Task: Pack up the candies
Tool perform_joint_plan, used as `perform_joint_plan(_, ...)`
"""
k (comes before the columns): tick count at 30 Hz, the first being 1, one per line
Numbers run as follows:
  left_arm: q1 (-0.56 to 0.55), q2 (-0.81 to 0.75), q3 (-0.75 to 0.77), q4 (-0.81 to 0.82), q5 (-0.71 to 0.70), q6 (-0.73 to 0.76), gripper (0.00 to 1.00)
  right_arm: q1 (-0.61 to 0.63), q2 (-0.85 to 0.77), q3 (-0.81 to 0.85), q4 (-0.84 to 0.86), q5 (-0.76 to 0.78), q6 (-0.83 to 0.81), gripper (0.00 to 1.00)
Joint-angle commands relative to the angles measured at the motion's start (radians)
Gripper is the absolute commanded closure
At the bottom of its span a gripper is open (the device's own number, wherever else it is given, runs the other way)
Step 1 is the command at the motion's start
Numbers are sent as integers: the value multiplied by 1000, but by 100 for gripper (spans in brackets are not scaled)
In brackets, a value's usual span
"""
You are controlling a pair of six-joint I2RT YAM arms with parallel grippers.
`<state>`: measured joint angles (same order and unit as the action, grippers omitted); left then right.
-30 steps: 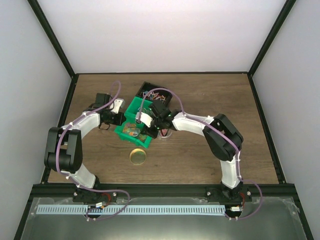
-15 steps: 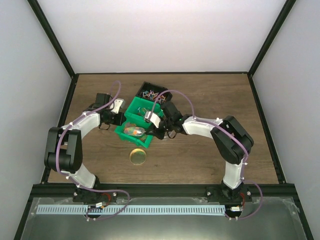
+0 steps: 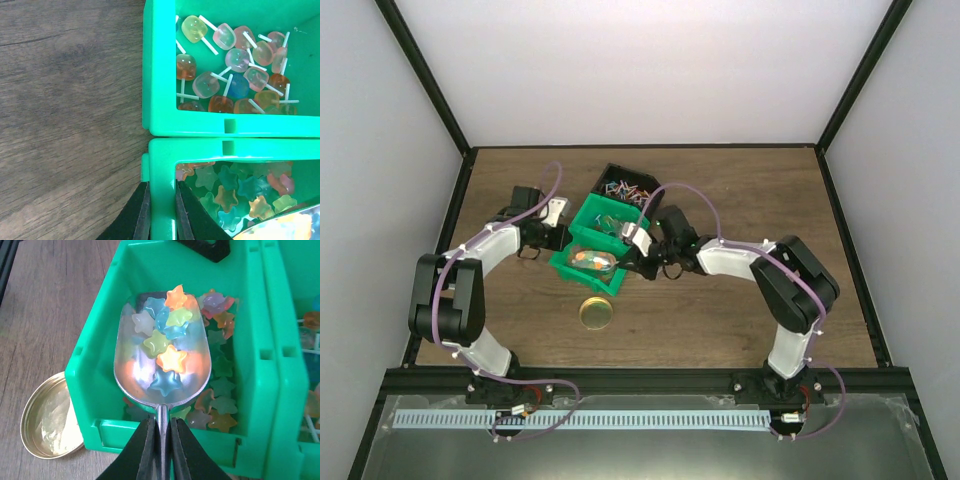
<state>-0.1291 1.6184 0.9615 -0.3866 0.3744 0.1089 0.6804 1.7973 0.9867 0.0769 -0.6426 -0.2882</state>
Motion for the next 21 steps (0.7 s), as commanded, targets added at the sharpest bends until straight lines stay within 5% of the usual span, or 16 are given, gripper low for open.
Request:
perform_joint_plan(1,-7,34,4,-37,-2,9,96,-18,-48,-6,114,-47,34,99)
perform_joint_plan(21,-7,63,32,-51,-6,18,96,-46,-151,42,56,-89,13,99)
